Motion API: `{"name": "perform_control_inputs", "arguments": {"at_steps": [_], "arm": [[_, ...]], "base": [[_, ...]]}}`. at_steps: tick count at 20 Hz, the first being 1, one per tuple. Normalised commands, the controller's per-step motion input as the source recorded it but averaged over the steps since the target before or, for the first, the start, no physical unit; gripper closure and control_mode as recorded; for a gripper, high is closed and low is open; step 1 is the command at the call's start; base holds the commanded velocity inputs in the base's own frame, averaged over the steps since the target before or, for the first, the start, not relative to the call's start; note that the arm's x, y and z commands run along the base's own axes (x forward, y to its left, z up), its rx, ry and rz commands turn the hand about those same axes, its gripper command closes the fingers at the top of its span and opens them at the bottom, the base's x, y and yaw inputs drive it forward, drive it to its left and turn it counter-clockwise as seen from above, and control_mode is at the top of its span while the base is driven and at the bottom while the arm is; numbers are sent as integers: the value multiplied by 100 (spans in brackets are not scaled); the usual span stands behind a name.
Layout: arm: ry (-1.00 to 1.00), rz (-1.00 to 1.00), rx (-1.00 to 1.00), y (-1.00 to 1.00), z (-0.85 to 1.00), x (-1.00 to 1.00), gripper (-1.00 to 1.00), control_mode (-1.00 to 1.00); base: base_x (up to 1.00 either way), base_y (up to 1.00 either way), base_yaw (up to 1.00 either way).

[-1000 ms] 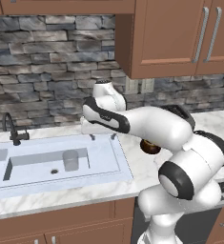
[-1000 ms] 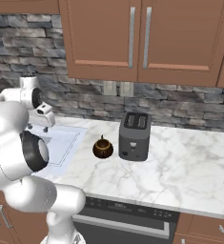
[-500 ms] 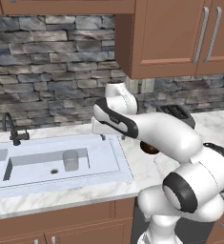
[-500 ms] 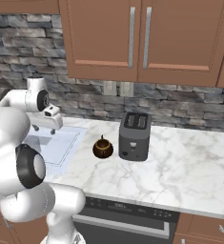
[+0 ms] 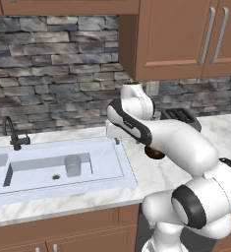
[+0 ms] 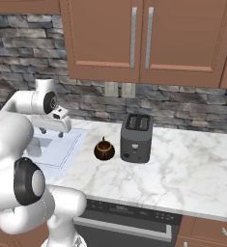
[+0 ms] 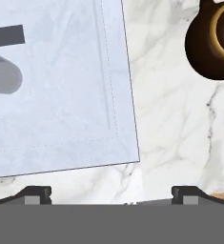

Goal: Place the teapot in the left basin and the glass cup in the right basin of the sink.

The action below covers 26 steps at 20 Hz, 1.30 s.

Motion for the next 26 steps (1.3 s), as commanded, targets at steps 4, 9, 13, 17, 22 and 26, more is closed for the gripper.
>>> {"name": "perform_control_inputs", "arguments": {"at_steps": [4, 9, 13, 17, 22, 26], "arm": [[2, 1, 0, -35, 8, -5, -100, -100], [5, 1, 0, -35, 7, -8, -100, -100], [4, 5, 0, -35, 3, -10, -100, -100], [8, 5, 0, -30, 2, -6, -100, -100], [11, 1, 0, -28, 1, -2, -100, -100], [8, 2, 0, -30, 0, -5, -100, -100]], "base": [[0, 0, 0], [0, 0, 0], [0, 0, 0], [0, 0, 0], [0, 0, 0], [0, 0, 0]]}}
